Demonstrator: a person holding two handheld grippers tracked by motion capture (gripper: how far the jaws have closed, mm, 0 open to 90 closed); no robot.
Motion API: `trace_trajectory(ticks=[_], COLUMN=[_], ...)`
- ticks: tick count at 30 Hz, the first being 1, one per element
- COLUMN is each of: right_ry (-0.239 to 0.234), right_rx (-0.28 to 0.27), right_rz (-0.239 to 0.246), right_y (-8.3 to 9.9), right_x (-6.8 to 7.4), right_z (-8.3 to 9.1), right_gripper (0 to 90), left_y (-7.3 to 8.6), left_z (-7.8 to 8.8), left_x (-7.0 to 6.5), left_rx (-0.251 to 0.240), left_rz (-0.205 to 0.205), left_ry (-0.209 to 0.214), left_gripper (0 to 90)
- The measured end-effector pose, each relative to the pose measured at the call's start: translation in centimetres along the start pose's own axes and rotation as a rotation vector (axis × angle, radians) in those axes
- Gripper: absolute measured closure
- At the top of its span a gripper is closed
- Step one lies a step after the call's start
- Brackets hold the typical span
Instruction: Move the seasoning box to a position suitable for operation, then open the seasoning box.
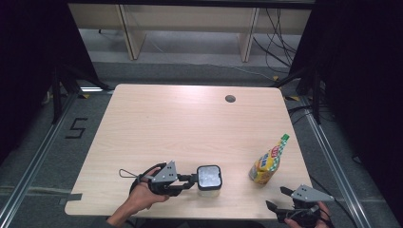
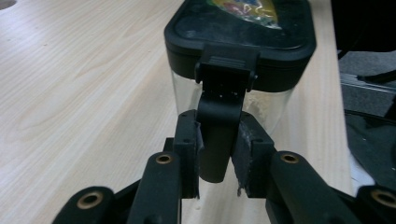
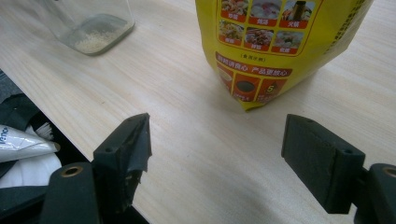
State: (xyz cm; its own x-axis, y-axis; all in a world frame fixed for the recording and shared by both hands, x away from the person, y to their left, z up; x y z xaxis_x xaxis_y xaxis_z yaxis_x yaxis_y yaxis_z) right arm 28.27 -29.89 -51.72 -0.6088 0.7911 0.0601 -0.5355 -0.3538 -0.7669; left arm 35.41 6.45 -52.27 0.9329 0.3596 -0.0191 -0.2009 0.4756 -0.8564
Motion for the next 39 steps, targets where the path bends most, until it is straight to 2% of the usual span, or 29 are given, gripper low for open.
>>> trace_trajectory(ticks=[1,3,5,6,12,13,15,16,17,18,20,21,22,24,25,27,28,29,30,31,33,35,36,37,39], right_ry=[0.002,0.002,0.003,0.001,-0.002,-0.002,-0.005,-0.005,-0.006,-0.005,-0.008,-0.01,-0.014,-0.008,-0.018,-0.017,-0.02,-0.012,-0.012,-0.024,-0.022,-0.014,-0.026,-0.02,-0.027], right_rx=[0.0,0.003,0.0,0.0,-0.002,-0.009,-0.003,-0.003,-0.002,0.001,0.002,-0.011,-0.014,-0.014,-0.003,-0.007,-0.004,0.002,-0.006,0.009,0.005,0.005,-0.007,-0.002,0.017], right_rz=[-0.005,0.023,0.029,0.008,0.016,0.016,0.016,0.016,0.017,0.016,0.007,0.044,0.045,0.049,0.014,0.023,0.046,0.029,0.061,0.018,0.033,0.035,0.066,0.061,0.043], right_y=[0.0,0.0,-0.1,0.0,0.0,-0.1,0.0,0.0,0.0,0.0,0.0,-0.1,-0.1,-0.1,-0.1,-0.1,-0.2,-0.2,-0.3,-0.2,-0.3,-0.4,-0.5,-0.5,-0.4], right_x=[0.0,-0.2,-0.2,0.0,-0.1,-0.1,-0.1,-0.1,-0.1,-0.1,0.0,-0.3,-0.4,-0.4,-0.1,-0.2,-0.4,-0.2,-0.4,0.0,-0.1,0.0,-0.2,-0.2,0.1], right_z=[0.0,0.0,0.0,-0.1,-0.1,-0.1,-0.1,-0.1,-0.1,-0.1,0.0,-0.2,-0.3,-0.3,-0.4,-0.5,-0.6,-0.5,-0.6,-0.6,-0.7,-0.7,-0.8,-0.8,-0.7], right_gripper=[25.0,25.0,25.0,25.0,25.0,25.1,25.1,25.1,25.1,25.1,25.1,25.1,25.1,25.1,25.1,25.1,25.1,25.1,25.1,25.1,25.1,25.1,25.1,25.1,25.1], left_y=[0.0,0.0,0.0,0.0,0.0,-0.1,-0.1,-0.1,-0.1,-0.1,-0.2,-0.3,-0.3,-0.4,-0.6,-0.8,-0.8,-0.9,-1.0,-1.0,-1.1,-1.3,-1.4,-1.5,-1.6], left_z=[0.0,0.0,0.1,0.1,0.9,1.1,1.3,1.5,1.8,2.0,2.3,2.7,2.7,3.2,3.6,3.8,4.0,4.4,4.4,4.4,4.6,4.7,4.9,5.0,5.0], left_x=[0.1,0.3,0.3,0.3,0.1,-0.1,0.0,-0.3,-0.2,-0.3,-0.3,-0.3,-0.3,-0.5,-0.5,-0.5,-0.5,-0.4,-0.5,-0.5,-0.7,-0.7,-0.6,-0.6,-0.8], left_rx=[0.0,0.002,0.003,0.004,0.025,0.02,0.028,0.023,0.035,0.034,0.033,0.038,0.038,0.033,0.029,0.019,0.012,0.017,0.008,0.008,-0.005,-0.011,-0.006,-0.008,-0.016], left_rz=[0.007,0.016,0.011,0.015,0.016,0.032,0.024,0.059,0.069,0.097,0.12,0.128,0.128,0.163,0.182,0.166,0.176,0.171,0.177,0.177,0.214,0.212,0.202,0.19,0.126], left_ry=[-0.007,-0.021,-0.021,-0.02,-0.043,-0.059,-0.065,-0.067,-0.073,-0.073,-0.079,-0.093,-0.093,-0.11,-0.126,-0.125,-0.134,-0.143,-0.144,-0.144,-0.141,-0.137,-0.138,-0.131,-0.126], left_gripper=[72.2,72.1,71.2,68.2,52.9,49.9,44.4,44.4,42.1,40.1,38.8,36.9,35.9,34.9,33.6,33.6,33.6,33.6,33.7,34.4,35.9,41.1,44.0,45.9,59.1])
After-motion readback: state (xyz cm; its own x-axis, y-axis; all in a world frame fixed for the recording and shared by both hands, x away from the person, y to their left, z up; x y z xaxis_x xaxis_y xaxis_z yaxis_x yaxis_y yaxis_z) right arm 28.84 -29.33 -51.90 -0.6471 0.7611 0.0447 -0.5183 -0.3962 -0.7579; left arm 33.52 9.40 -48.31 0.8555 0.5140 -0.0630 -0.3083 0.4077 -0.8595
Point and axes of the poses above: each handheld gripper's, and its own axes: z roughly backward along the jaws, y roughly out of its underside, x roughly to its left, the point moved 5 cm from there along -z, roughly forward along the jaws, and after that the axes turned 1 degree about z, right-handed, at the moved point
